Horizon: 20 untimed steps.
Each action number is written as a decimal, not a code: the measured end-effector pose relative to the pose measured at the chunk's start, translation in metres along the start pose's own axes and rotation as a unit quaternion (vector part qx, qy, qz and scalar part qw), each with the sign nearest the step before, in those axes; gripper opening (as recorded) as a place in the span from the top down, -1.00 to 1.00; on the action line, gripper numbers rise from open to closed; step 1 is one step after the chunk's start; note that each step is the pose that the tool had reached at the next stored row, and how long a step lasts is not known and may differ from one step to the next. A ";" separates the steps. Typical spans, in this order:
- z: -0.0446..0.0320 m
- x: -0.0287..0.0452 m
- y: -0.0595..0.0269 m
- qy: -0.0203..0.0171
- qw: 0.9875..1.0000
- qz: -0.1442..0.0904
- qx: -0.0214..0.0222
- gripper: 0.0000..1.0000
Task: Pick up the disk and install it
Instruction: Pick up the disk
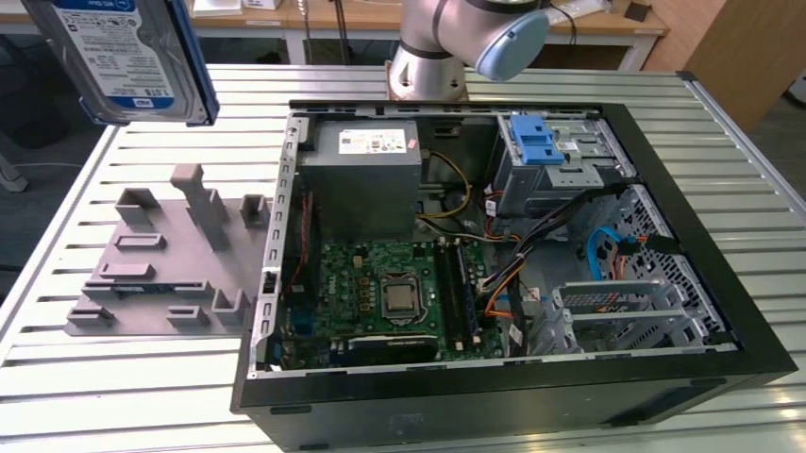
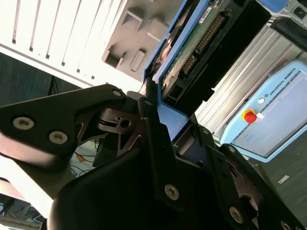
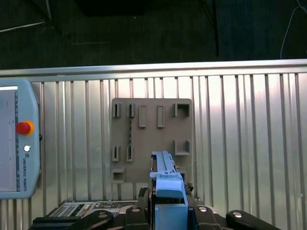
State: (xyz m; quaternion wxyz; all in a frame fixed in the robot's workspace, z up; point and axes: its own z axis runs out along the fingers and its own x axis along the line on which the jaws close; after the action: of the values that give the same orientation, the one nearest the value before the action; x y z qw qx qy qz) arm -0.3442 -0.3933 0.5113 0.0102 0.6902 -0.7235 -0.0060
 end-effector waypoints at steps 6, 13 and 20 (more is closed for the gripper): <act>-0.0001 0.0075 -0.0153 0.000 1.000 0.000 0.000 0.27; -0.0004 0.0144 -0.0346 0.000 1.000 0.000 0.000 0.27; -0.0004 0.0167 -0.0525 0.000 1.000 0.000 0.001 0.27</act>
State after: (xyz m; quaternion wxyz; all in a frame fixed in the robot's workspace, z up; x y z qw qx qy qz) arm -0.2926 -0.4124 0.5106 0.0095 0.6902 -0.7235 -0.0053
